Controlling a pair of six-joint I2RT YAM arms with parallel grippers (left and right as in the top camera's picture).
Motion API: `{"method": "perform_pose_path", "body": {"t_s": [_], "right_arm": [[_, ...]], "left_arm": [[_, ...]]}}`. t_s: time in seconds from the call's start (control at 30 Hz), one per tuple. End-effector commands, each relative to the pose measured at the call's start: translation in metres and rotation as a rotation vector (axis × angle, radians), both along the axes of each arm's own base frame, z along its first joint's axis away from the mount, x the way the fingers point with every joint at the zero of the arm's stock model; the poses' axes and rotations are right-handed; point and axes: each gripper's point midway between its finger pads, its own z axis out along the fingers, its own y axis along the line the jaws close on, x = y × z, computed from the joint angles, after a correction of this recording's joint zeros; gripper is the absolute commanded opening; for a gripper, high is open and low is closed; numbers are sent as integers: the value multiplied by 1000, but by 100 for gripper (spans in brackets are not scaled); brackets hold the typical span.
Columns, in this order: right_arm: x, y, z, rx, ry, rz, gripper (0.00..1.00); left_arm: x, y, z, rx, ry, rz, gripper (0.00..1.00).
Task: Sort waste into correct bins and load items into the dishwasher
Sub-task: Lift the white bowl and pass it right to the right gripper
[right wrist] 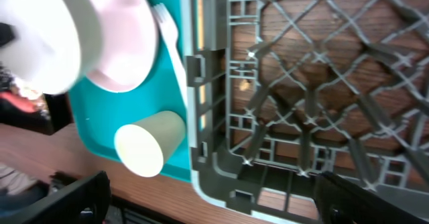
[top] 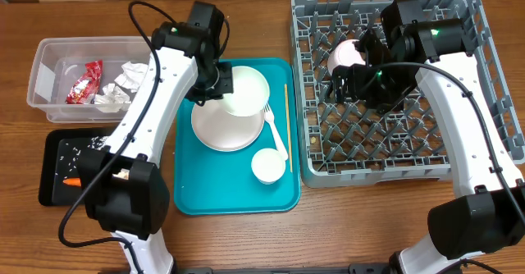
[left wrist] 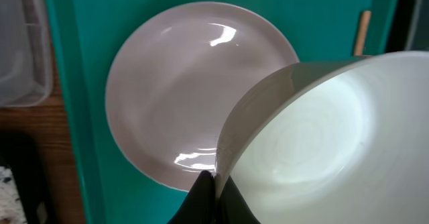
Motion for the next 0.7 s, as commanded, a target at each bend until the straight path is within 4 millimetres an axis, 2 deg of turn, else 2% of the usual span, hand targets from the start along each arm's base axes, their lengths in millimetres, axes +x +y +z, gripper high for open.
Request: {"method": "perform_pose_path", "body": {"t_s": [0.0, 0.3, 0.43, 0.53, 0.67], "right_arm": [[1, 12, 5, 65, -7, 14, 100], [1, 12, 5, 65, -9, 15, 100], [-3, 19, 2, 64, 1, 34, 100], [-8, 29, -6, 55, 11, 69, 100], [-9, 34, -25, -12, 5, 103, 100]], "left_arm": [[-7, -33, 7, -95, 9, -81, 4], [-22, -77, 8, -110, -2, -189, 4], [-26, -91, 9, -123, -13, -222, 4], [-28, -99, 11, -151, -11, -237, 4], [-30, -102, 11, -167, -5, -241, 4]]}}
